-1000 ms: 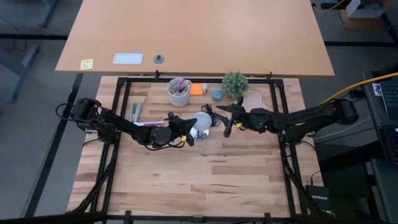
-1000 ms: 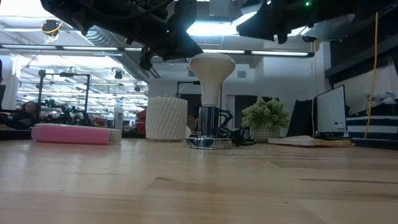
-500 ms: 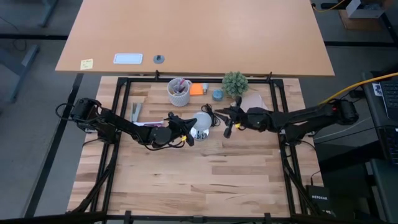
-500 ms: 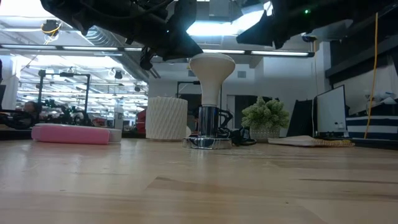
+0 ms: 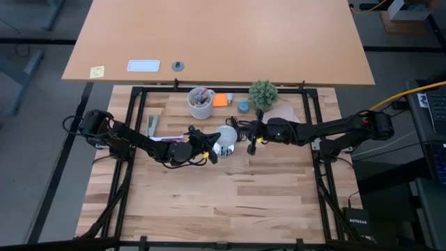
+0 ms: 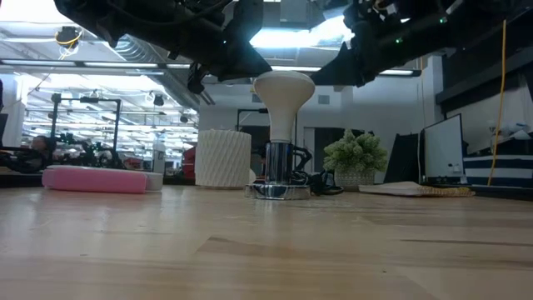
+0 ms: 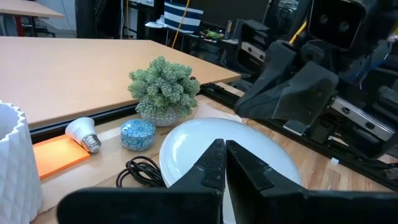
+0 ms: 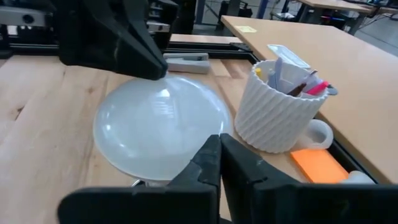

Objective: Screw lightbulb
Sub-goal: Insert the white light bulb into the silver lamp

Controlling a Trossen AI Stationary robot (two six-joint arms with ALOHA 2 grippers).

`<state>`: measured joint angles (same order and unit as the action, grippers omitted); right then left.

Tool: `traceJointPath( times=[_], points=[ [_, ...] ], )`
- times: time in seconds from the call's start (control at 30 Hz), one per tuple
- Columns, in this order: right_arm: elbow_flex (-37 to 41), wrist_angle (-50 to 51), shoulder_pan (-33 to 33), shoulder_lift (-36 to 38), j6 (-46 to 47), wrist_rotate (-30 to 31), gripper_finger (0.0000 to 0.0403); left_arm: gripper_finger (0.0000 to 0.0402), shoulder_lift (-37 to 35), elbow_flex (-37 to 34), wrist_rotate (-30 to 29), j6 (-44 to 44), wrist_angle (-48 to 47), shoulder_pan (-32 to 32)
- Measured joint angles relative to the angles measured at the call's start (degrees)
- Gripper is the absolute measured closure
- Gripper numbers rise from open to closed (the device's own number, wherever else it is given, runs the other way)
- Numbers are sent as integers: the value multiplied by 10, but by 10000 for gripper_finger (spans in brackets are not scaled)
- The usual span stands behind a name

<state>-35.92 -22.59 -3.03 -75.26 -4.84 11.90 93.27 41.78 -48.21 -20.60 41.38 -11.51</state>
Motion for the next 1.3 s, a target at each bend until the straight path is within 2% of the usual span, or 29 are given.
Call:
traceJointPath(
  times=[0.27, 0.53, 1.3],
  points=[
    [0, 0, 0, 0, 0, -25, 386, 396, 0, 0, 0, 0, 0, 0],
    [0, 0, 0, 0, 0, -25, 398, 396, 1, -1, 0, 20, 12, 0],
    [0, 2, 0, 0, 0, -25, 384, 396, 0, -2, 2, 94, 75, -2]
  ],
)
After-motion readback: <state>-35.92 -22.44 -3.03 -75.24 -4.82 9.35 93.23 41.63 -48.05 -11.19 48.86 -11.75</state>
